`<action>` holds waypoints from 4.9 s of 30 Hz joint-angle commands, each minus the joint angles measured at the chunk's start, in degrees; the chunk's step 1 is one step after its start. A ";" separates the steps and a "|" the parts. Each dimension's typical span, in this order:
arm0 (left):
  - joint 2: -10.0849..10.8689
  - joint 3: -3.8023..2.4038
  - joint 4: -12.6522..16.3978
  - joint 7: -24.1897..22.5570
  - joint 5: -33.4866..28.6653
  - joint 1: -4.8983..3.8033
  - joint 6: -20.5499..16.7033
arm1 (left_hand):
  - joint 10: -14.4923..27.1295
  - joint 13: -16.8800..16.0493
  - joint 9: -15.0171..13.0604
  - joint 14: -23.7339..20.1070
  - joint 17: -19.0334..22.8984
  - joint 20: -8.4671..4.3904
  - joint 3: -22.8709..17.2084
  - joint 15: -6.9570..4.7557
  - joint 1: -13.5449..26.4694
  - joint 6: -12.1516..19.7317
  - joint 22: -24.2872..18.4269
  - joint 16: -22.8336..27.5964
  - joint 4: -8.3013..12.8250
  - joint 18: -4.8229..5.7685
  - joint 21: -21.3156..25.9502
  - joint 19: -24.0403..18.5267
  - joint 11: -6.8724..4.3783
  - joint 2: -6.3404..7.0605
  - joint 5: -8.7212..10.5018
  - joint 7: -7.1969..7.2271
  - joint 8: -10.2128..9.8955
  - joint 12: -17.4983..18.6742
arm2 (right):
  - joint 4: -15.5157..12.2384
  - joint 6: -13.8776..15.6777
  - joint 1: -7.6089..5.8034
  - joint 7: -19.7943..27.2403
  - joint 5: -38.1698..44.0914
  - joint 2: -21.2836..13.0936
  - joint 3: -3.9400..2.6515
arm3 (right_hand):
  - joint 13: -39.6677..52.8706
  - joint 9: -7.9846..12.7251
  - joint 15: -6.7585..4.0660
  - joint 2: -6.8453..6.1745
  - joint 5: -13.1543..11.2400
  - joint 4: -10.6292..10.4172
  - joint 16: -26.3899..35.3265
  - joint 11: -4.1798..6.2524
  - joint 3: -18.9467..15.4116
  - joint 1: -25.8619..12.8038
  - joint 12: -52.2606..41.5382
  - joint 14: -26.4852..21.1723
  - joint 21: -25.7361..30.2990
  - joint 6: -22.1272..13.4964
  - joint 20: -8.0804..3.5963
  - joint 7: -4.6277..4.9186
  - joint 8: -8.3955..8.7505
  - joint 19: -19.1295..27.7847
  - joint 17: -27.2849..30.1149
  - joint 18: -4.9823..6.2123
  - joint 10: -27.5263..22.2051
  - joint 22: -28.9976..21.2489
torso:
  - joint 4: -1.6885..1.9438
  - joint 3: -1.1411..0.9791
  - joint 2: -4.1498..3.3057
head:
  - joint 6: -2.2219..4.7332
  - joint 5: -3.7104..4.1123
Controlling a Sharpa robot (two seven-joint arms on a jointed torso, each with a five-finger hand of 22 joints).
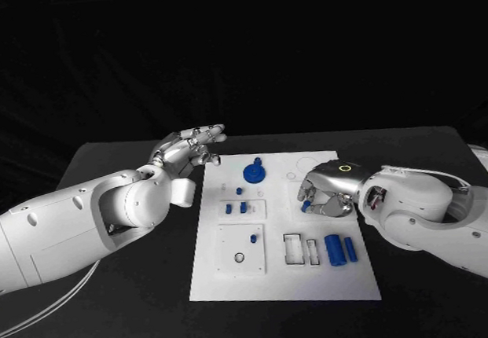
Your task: Assemble the parts on the task board
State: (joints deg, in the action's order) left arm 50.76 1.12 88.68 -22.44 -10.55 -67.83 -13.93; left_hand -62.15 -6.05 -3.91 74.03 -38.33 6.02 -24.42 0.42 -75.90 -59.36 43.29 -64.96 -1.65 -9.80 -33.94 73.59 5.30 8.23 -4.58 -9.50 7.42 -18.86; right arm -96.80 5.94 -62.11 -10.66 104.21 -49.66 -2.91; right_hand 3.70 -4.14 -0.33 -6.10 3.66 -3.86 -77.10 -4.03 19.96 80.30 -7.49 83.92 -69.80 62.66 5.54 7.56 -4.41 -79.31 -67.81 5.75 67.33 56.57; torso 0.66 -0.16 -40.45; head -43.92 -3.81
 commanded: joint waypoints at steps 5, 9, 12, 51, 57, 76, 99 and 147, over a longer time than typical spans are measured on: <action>-0.10 -0.03 0.07 -0.08 0.14 -0.02 1.12 | 0.40 -0.09 0.05 -0.39 0.05 0.00 0.23 0.01 -0.16 0.43 -0.04 0.05 0.23 -0.63 0.31 0.23 0.03 -0.56 -0.31 -0.14 0.29 -0.18 | 0.39 -1.12 0.29 0.43 0.62 0.64 0.01 | 0.05 -0.14 -0.42 0.09 -0.54 -0.09 -0.47 0.12 1.54 0.20 0.72 2.54 -0.42 1.66 -0.27 -0.16 -0.29 -0.32 -0.25 0.44 1.25 0.25 | -0.01 0.03 -0.01 | -0.11 0.10; -0.12 -0.03 0.04 -0.05 0.14 -0.02 1.12 | 0.40 -0.09 0.05 -0.39 0.05 0.00 0.23 0.01 -0.16 0.43 -0.04 0.05 0.23 -0.63 0.31 0.23 0.03 -0.56 -0.31 -0.14 0.29 -0.18 | 0.97 -1.22 0.53 0.42 0.78 1.02 0.01 | 0.08 -0.22 -0.50 0.12 -0.60 -0.06 -0.58 0.22 2.08 0.20 0.88 2.57 -0.47 2.34 -0.35 -0.23 -0.40 -0.38 -0.38 0.43 1.70 0.33 | 0.01 0.00 0.04 | -0.11 0.14; -0.10 -0.03 0.03 -0.04 0.14 -0.02 1.12 | 0.40 -0.09 0.05 -0.39 0.05 0.00 0.23 0.01 -0.16 0.43 -0.04 0.05 0.23 -0.63 0.31 0.23 0.03 -0.56 -0.31 -0.14 0.29 -0.18 | 1.41 -1.33 0.68 0.31 1.03 1.23 0.01 | 0.10 -0.32 -0.60 0.15 -0.62 0.00 -0.66 0.33 2.57 0.22 1.01 2.58 -0.52 3.03 -0.43 -0.32 -0.52 -0.42 -0.48 0.42 2.22 0.40 | 0.06 0.02 0.05 | -0.15 0.11; -0.38 -0.02 -0.14 -0.07 0.14 -0.02 1.06 | 0.50 -0.12 0.03 -0.43 0.26 0.00 0.17 0.01 -0.31 0.42 -0.10 0.05 0.28 -0.63 0.37 0.28 0.03 -0.95 -0.34 -0.16 0.38 -0.45 | -9.79 10.32 0.88 2.03 -3.30 -0.86 -0.93 | 0.14 -0.61 -1.01 0.51 -0.83 1.64 -1.01 0.72 6.18 1.73 1.91 2.60 -1.19 4.63 -0.91 -0.40 -0.36 -0.81 -0.90 0.23 4.10 1.43 | 0.05 0.09 0.08 | 0.11 -0.55; -0.53 -0.02 -0.21 -0.09 0.14 -0.02 1.15 | 0.50 -0.12 0.03 -0.43 0.26 0.00 0.17 0.01 -0.31 0.42 -0.10 0.05 0.28 -0.63 0.37 0.28 0.03 -0.95 -0.34 -0.16 0.38 -0.45 | -10.03 10.10 2.83 3.79 -3.27 2.97 -0.66 | 0.13 -0.61 -1.04 0.50 -0.81 1.79 -0.98 0.70 6.42 1.81 2.01 2.58 -1.22 4.63 -0.93 -0.35 -0.30 -0.82 -0.83 0.23 4.12 1.45 | -0.06 0.04 0.01 | 0.11 -0.92; -0.72 -0.02 -0.19 -0.03 0.15 -0.01 1.35 | 0.54 -0.12 0.03 -0.43 0.26 0.01 0.19 0.02 -0.29 0.44 -0.12 0.03 0.26 -0.63 0.39 0.29 0.04 -1.01 -0.33 -0.17 0.39 -0.50 | -5.02 6.37 6.75 6.32 -1.47 9.97 0.39 | 0.12 -0.58 -1.01 0.51 -0.64 2.27 -0.99 0.58 7.05 1.97 2.33 2.55 -1.24 4.49 -0.95 -0.17 -0.07 -0.81 -0.83 0.23 4.05 1.45 | 0.05 0.05 -0.03 | -0.82 -2.24; -0.58 -0.01 -0.17 -0.08 0.61 -0.01 1.31 | 0.57 -0.12 0.03 -0.43 0.27 0.01 0.20 0.02 -0.27 0.45 -0.13 0.01 0.25 -0.63 0.40 0.29 0.05 -1.04 -0.33 -0.18 0.40 -0.54 | -2.50 3.95 7.35 4.83 0.93 12.02 0.72 | 0.14 -0.61 -0.96 0.48 -0.65 2.25 -1.01 0.52 7.12 1.73 2.40 2.54 -1.27 4.56 -0.93 -0.12 -0.06 -0.81 -0.85 0.22 4.10 1.49 | 0.06 0.02 -0.01 | -1.19 -2.38; -0.46 -0.01 -0.11 0.67 0.61 -0.02 1.61 | 0.76 -0.12 0.03 -0.49 0.44 0.02 0.26 0.04 -0.26 0.53 -0.17 0.03 0.28 -0.62 0.45 0.31 0.07 -1.11 -0.31 -0.22 0.43 -0.68 | -1.29 6.07 7.71 3.80 2.31 14.14 1.26 | 0.06 0.30 0.74 -3.37 -0.69 0.67 1.61 -1.54 -0.43 -4.01 2.81 1.11 3.75 -4.41 0.51 0.78 0.81 2.49 3.49 1.49 -7.61 -5.65 | 0.00 0.02 0.01 | -1.39 -2.55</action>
State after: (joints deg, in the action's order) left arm 50.32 1.14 88.44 -21.80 -10.19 -67.83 -13.51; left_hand -61.73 -6.08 -3.92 74.03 -37.94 6.02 -24.26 0.42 -76.13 -59.16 43.20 -64.96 -1.49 -9.80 -33.72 73.59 5.31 7.54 -4.59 -9.70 7.64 -19.31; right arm -97.89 10.17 -54.44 -7.64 106.60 -35.51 -1.67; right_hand 3.69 -3.80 0.00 -9.56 3.00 -3.16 -75.79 -5.54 19.82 76.52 -4.44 84.02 -66.34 58.70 5.95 8.22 -3.74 -77.23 -64.38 6.63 60.07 50.97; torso 0.65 -0.11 -40.41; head -45.32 -6.39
